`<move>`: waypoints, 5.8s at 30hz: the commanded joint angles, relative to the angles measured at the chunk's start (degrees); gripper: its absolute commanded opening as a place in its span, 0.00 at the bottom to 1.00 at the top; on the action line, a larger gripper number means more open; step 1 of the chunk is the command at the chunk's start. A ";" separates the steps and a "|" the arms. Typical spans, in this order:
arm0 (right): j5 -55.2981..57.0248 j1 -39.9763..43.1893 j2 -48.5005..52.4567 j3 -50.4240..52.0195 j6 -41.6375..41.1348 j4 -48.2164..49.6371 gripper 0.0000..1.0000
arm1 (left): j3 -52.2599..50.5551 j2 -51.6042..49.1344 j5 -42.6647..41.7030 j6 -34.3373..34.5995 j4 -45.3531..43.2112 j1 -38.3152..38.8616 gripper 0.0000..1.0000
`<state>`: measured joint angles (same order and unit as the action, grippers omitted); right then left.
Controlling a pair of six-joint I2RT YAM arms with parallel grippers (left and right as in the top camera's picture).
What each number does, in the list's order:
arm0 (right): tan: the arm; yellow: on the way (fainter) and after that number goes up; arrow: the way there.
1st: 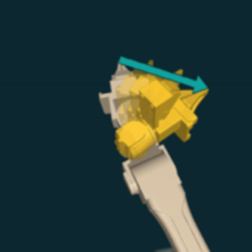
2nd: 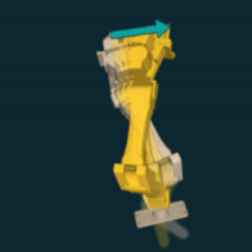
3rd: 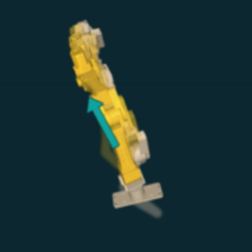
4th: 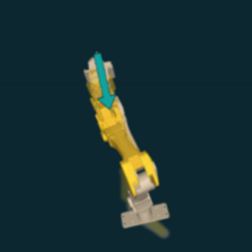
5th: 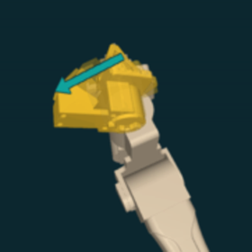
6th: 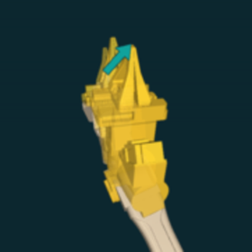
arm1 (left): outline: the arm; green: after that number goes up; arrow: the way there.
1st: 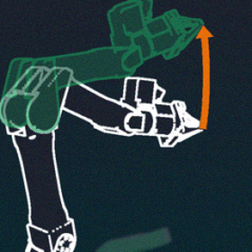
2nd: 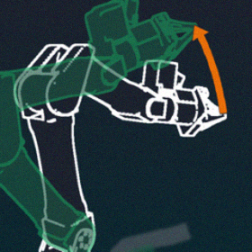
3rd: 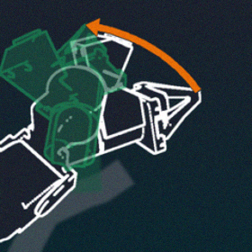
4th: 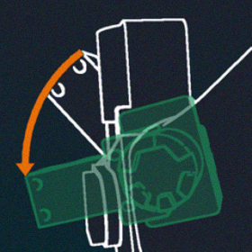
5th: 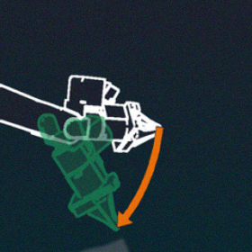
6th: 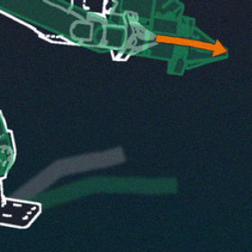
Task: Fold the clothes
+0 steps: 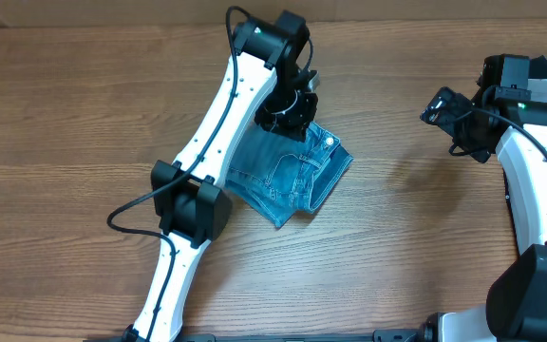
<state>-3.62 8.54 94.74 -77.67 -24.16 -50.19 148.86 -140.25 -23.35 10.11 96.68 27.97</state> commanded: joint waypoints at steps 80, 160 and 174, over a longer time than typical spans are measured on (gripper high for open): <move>0.57 -0.15 -0.11 -0.35 0.15 0.17 1.00 | -19.67 -7.69 1.55 -24.06 -10.88 -18.73 1.00; 0.57 -0.15 -0.11 -0.35 0.15 0.17 1.00 | -33.99 -11.23 -8.35 14.36 -15.93 -68.67 0.46; 0.57 -0.15 -0.11 -0.35 0.15 0.17 1.00 | -33.57 -6.60 0.55 8.92 -20.09 -68.17 0.62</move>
<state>-3.60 8.54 94.74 -77.67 -24.16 -50.17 117.58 -144.64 -36.64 24.03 81.12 -40.84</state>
